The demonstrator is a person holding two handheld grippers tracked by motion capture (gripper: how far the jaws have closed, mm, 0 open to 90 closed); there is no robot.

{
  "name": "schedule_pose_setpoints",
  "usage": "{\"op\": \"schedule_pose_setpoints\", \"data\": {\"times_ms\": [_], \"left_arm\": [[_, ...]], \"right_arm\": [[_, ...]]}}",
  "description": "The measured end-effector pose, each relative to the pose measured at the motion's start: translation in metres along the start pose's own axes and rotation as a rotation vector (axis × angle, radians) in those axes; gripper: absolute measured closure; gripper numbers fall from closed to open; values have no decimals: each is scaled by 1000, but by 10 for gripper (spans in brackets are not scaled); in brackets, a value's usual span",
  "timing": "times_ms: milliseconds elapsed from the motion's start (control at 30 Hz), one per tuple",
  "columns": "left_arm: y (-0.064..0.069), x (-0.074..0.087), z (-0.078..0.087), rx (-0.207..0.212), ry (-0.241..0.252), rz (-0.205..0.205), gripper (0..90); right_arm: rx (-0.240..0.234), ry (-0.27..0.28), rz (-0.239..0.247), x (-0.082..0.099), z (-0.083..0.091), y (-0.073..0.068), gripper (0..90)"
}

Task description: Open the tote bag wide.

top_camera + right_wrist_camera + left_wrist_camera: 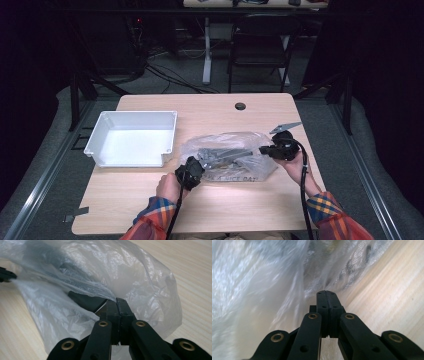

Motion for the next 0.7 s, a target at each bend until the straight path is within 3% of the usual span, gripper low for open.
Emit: {"op": "schedule_pose_setpoints", "data": {"times_ms": [300, 433, 567, 600, 700], "left_arm": [[-2, 15, 1, 16, -49, -11, 900], [-7, 28, 1, 19, -81, -3, 900], [-17, 38, -3, 0, -100, 32, 900], [-18, 39, -3, -1, -110, 36, 900], [-20, 42, -3, -9, -122, 26, 900]], "right_arm": [[68, -37, -12, 4, -18, 19, 899], [90, -53, -47, 9, -27, 33, 900], [113, -64, -93, 14, -35, 47, 900], [144, -79, -102, 16, -36, 51, 900], [180, -100, -120, 22, -36, 61, 900]]}}
Point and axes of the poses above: each handheld gripper's, and its own axes: z roughly backward along the jaws, x roughly out of its underside, y roughly to its right, the point moved 7 cm from there along -z, roughly forward along the jaws, and after that the axes turned 10 degrees about -x, right-handed, at the moved point
